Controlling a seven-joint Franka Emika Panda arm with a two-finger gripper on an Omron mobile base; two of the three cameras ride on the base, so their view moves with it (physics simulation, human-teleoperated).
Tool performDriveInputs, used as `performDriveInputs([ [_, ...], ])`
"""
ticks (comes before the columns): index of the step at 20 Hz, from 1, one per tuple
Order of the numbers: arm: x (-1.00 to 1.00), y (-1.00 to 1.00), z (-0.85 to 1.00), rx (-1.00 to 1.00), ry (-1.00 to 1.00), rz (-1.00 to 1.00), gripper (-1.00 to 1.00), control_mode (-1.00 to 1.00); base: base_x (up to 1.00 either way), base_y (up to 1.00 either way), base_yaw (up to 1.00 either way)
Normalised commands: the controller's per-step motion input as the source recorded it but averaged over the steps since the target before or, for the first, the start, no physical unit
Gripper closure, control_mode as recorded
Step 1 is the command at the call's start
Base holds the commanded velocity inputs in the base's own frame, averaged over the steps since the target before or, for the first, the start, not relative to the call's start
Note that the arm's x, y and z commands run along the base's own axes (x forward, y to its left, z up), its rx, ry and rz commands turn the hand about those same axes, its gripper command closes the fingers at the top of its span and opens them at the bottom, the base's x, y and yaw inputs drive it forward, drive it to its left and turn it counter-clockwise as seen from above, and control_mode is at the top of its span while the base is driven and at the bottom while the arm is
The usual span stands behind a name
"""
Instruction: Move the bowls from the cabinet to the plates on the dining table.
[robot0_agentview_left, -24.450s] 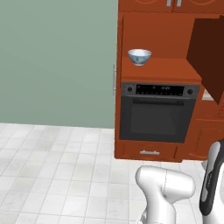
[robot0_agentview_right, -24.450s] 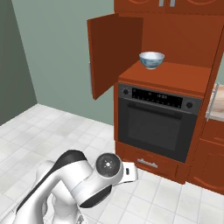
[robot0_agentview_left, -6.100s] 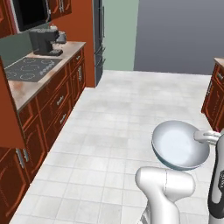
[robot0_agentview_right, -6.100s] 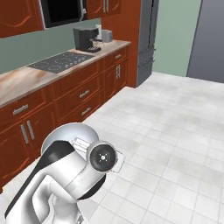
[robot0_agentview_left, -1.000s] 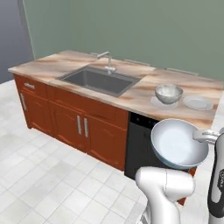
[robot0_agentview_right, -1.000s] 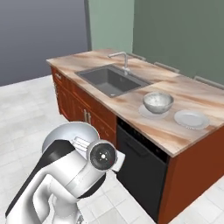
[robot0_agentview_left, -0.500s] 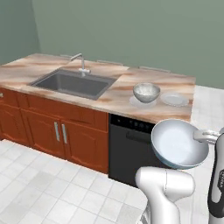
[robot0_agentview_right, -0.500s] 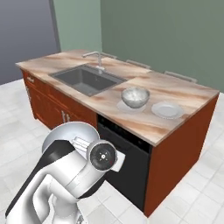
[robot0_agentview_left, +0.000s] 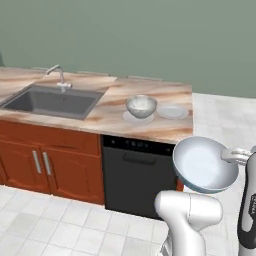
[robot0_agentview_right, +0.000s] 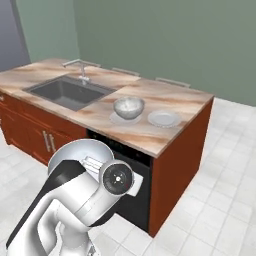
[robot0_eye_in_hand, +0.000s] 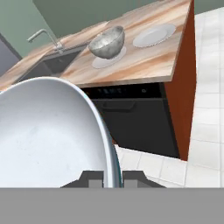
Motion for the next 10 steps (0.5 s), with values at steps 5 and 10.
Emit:
performDriveInputs([
  [5,0.0,0.0,0.0,0.0,0.0,0.0,1.0,1.0,0.06,-0.09,-0.34],
  [10,0.0,0.0,0.0,0.0,0.0,0.0,1.0,1.0,0.01,-0.1,-0.32],
])
